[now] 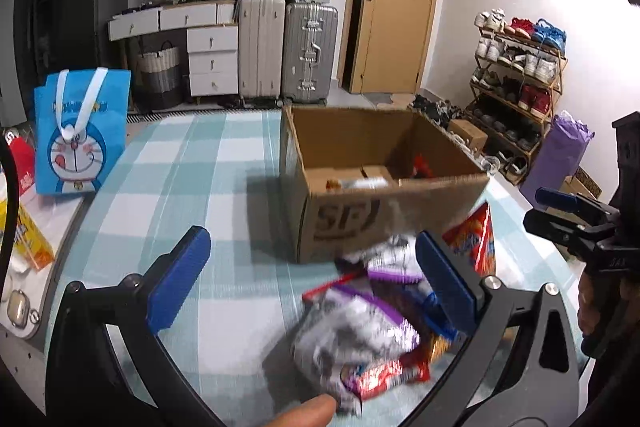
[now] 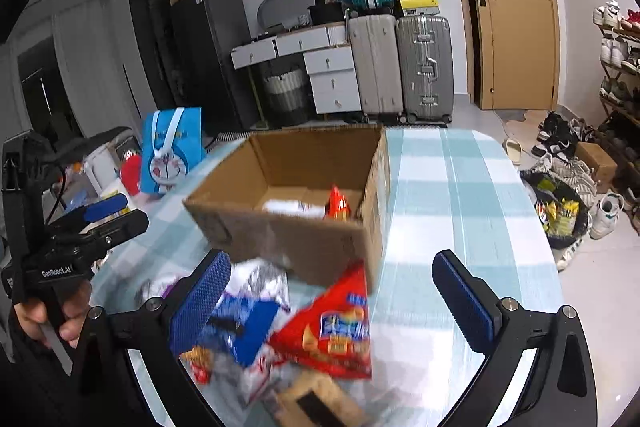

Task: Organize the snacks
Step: 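Open both tools to drop the snacks and withdraw from the box, then grasp the cracker pack with the right tool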

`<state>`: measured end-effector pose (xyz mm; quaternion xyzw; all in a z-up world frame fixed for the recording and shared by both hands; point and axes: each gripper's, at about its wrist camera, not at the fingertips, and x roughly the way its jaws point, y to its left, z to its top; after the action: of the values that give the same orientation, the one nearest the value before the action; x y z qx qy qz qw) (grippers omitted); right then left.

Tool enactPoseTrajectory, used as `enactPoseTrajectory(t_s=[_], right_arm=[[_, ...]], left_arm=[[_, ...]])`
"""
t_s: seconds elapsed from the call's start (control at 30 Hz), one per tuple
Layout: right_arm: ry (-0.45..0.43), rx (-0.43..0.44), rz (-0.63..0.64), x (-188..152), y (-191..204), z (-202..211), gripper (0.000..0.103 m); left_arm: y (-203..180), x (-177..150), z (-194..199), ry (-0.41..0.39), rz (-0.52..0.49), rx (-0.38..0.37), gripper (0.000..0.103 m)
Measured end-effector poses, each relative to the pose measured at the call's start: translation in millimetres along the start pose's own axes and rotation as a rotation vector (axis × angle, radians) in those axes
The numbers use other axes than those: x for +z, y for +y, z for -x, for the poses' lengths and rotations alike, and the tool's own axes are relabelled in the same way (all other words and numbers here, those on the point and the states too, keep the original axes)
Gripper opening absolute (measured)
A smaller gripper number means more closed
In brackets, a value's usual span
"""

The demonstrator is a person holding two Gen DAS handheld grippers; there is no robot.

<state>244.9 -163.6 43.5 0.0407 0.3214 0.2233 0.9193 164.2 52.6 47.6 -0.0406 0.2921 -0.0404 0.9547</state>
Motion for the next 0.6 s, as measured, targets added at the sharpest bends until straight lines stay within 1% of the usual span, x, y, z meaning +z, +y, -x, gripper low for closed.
enactPoseTrajectory(t_s=[0.07,0.13,0.2,0.33,0.47,0.53,0.6], right_arm=[[0.011,0.001,0.001,-9,1,3,0.103],[0.030,-0.017,0.020,-15,2,4,0.103],[0.044,-0.038,0.033,-21,2,5,0.103],[0.086,-0.039,0.018,-34,-1,3,0.103],[0.144,-0.060,0.062,-44,2,-3,0.103],[0.156,-0.079,0.079,-46,0,-6,0.103],[0.162,-0.079,0.060,-47,-6,-7,0.103]], left_arm=[[1,-10,1,0.016,-0.002,-0.004,0.102],[1,-17,3,0.030,-0.004,-0.017,0.102],[-1,-18,3,0.040,-0.003,-0.018,0.102],[-5,-21,4,0.057,-0.013,-0.026,0.102],[-9,-27,5,0.079,-0.042,-0.034,0.102],[-10,-28,6,0.082,-0.050,-0.030,0.102],[-11,-30,5,0.095,-0.054,-0.035,0.102]])
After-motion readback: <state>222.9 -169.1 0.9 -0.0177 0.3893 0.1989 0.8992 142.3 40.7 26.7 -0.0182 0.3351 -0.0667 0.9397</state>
